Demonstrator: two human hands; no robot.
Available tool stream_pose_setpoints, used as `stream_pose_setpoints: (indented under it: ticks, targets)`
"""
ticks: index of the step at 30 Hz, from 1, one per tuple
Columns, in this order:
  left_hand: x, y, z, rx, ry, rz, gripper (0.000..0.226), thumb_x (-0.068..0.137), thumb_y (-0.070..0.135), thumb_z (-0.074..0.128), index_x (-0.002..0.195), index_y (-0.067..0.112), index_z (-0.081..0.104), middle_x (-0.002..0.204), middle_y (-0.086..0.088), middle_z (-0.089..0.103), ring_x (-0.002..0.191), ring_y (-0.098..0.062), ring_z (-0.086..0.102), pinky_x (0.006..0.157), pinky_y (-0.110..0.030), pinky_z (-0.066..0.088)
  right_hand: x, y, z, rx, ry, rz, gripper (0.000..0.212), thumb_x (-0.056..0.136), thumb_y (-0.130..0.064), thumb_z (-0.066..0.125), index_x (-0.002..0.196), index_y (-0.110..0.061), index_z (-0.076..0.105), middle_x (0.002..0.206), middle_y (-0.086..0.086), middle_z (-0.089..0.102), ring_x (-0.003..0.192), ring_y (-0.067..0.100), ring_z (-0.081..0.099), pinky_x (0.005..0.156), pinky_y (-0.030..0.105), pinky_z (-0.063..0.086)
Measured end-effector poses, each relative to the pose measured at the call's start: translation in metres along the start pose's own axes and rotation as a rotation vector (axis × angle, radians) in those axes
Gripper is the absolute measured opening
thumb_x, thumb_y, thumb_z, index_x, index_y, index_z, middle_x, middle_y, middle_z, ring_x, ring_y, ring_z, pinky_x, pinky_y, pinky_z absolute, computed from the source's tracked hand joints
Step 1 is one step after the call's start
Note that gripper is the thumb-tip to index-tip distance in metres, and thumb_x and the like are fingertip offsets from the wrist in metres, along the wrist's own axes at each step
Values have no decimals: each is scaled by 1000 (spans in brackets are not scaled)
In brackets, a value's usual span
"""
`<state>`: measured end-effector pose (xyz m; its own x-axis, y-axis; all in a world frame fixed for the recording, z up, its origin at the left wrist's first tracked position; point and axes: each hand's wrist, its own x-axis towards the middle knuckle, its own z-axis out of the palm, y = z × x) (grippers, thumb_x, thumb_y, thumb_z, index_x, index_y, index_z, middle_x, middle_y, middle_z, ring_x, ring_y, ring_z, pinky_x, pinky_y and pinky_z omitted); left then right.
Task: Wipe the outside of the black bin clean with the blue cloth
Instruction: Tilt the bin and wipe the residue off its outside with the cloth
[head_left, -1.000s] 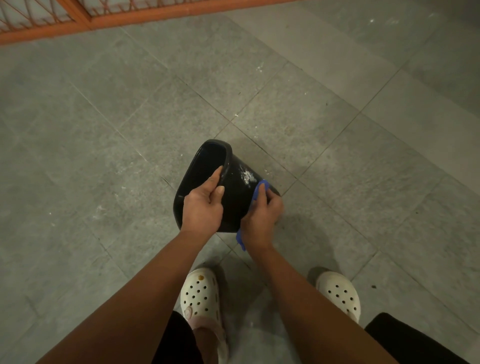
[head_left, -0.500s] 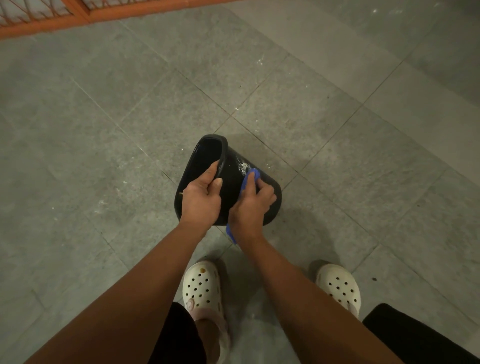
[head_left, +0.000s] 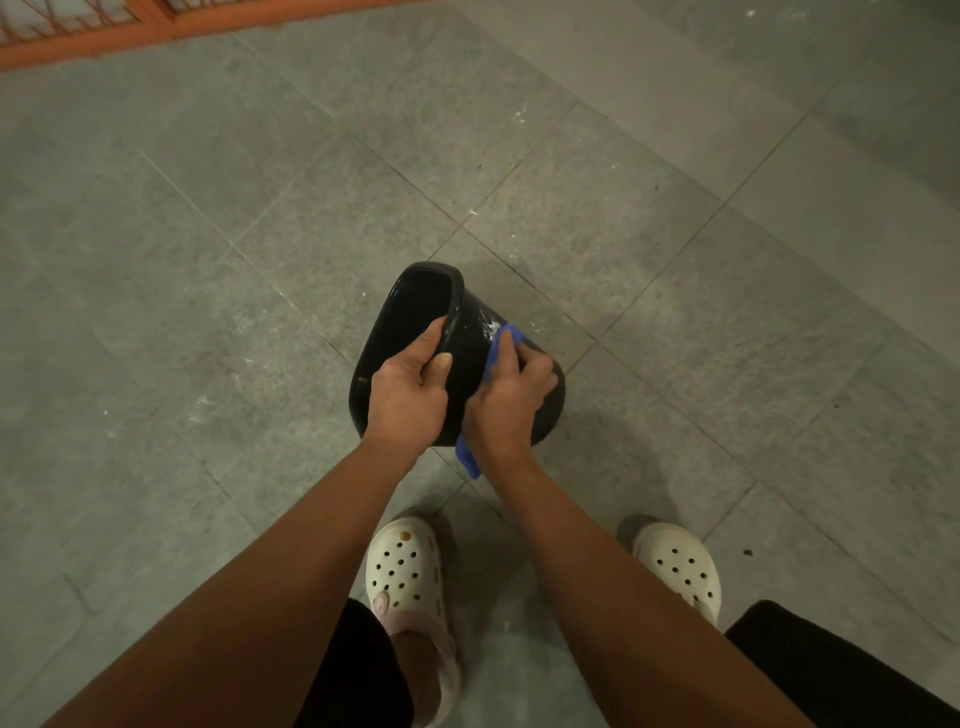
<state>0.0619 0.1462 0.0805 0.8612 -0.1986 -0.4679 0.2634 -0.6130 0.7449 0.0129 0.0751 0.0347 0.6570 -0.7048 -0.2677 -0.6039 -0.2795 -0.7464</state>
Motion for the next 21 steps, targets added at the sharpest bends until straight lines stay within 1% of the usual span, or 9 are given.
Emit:
stream_pose_setpoints:
  ticks: [3, 6, 8, 11, 14, 16, 18, 19, 21]
  targets:
    - [-2, 0, 0, -6, 21, 1, 42, 96, 18, 51, 133, 38, 51, 105, 16, 61, 109, -11, 58, 100, -44, 47, 18, 4, -5, -45, -56, -143, 51, 88, -5, 48, 138, -7, 38, 126, 19, 40, 114, 31, 38, 99, 38, 37]
    - [-2, 0, 1, -7, 31, -3, 42, 96, 18, 51, 132, 39, 51, 107, 16, 59, 112, -13, 55, 101, -45, 46, 33, 17, -11, -91, -112, -68, 53, 88, -4, 48, 139, -13, 37, 129, 14, 39, 118, 29, 37, 103, 38, 36]
    - [-2, 0, 0, -4, 22, 1, 43, 96, 19, 50, 132, 42, 50, 113, 13, 58, 114, -16, 55, 100, -46, 46, 27, 22, -10, -66, -99, 6, 55, 86, -1, 49, 139, -14, 38, 130, 13, 39, 120, 28, 37, 104, 35, 35]
    - [-1, -2, -3, -2, 17, 6, 42, 97, 18, 49, 134, 38, 49, 119, 5, 62, 114, -22, 58, 99, -48, 47, 6, 17, -3, 10, -15, -45, 53, 84, 4, 52, 134, -8, 44, 129, 15, 44, 118, 28, 39, 100, 28, 32]
    - [-1, -2, -4, 11, 26, 6, 41, 97, 19, 49, 136, 32, 49, 116, 2, 64, 108, -19, 60, 98, -45, 49, 8, 10, -3, 58, 5, -154, 48, 84, 5, 53, 130, -6, 49, 126, 14, 50, 115, 28, 44, 101, 32, 37]
    - [1, -2, -3, 37, 48, -5, 41, 97, 19, 48, 137, 29, 48, 117, 4, 63, 105, -10, 59, 99, -37, 47, 19, 10, -5, 52, -15, -176, 44, 85, 4, 50, 128, -7, 51, 121, 12, 53, 112, 26, 47, 99, 35, 41]
    - [1, 0, -1, 111, 61, 21, 40, 98, 18, 47, 137, 24, 48, 109, 8, 62, 91, 3, 55, 90, -24, 44, 26, 13, -8, 61, -23, -128, 39, 87, -1, 49, 125, -10, 51, 119, 8, 55, 112, 22, 48, 98, 33, 40]
    - [0, 2, -1, 161, 62, 42, 39, 98, 17, 46, 136, 22, 49, 105, 8, 60, 89, 2, 54, 87, -23, 44, 27, 15, -9, 91, -22, -73, 36, 89, -4, 48, 124, -11, 51, 120, 7, 54, 113, 20, 48, 98, 30, 40]
    - [0, 7, 0, 259, 67, 96, 35, 98, 13, 45, 131, 16, 52, 109, 0, 60, 99, -12, 57, 91, -29, 46, 26, 20, -12, 167, -7, 5, 29, 92, -9, 48, 121, -10, 51, 121, 7, 53, 113, 18, 49, 97, 25, 38]
